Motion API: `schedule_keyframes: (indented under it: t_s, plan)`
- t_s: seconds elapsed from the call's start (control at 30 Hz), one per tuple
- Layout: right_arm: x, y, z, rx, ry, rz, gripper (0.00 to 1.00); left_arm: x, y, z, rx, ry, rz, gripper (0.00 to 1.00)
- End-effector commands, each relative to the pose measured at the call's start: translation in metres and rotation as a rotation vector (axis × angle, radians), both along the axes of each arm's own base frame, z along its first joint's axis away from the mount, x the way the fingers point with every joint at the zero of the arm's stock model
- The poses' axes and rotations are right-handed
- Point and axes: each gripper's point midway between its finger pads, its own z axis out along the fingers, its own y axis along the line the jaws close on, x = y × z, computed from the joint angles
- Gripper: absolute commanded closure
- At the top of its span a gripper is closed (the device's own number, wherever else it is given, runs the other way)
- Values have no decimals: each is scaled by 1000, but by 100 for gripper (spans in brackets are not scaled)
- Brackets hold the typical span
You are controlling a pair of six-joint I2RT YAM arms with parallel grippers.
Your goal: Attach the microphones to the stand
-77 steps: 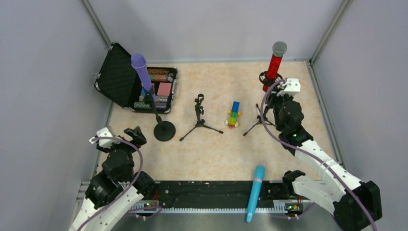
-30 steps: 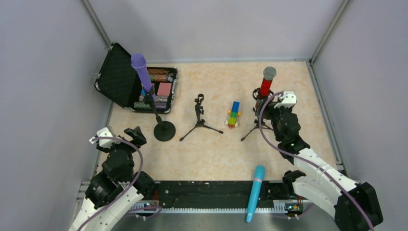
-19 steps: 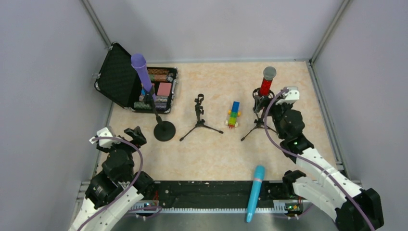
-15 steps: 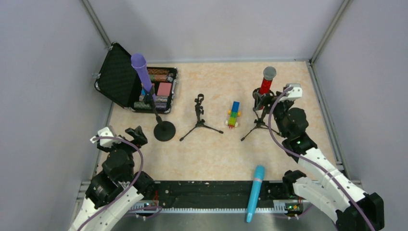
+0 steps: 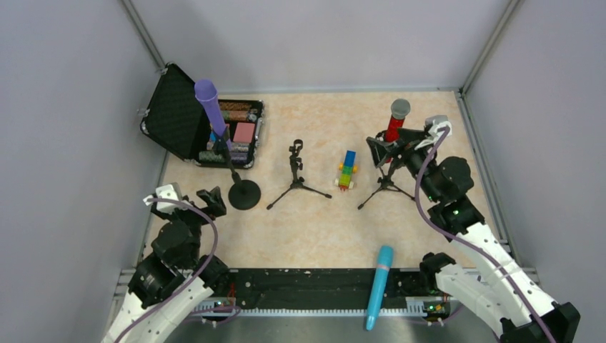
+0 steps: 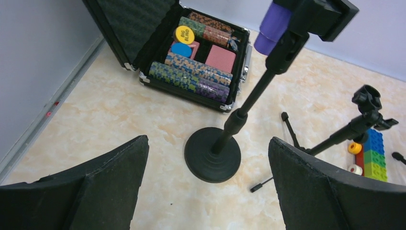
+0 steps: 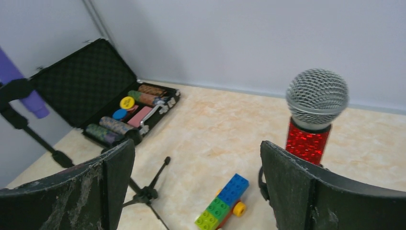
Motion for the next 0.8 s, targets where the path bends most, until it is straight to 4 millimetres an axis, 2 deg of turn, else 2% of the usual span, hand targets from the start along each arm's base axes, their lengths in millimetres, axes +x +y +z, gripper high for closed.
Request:
schedule_keyframes:
  t_s: [0.0, 0.2, 0.37, 0.6, 0.77]
  plan:
    - [-17, 30, 17, 39, -4, 197, 1, 3, -19, 16, 20, -10, -111, 1]
    - [-22, 55, -7, 41, 106, 336, 1, 6, -53, 17, 61, 88, -277, 1]
    - [-24, 60, -16, 33, 134, 369, 1, 11, -93, 22, 66, 157, -451, 1]
    - [-22, 53, -19, -3, 127, 326, 1, 19, -142, 55, 28, 142, -647, 1]
    - [-20, 49, -22, -23, 127, 305, 1, 25, -164, 82, -2, 86, -725, 1]
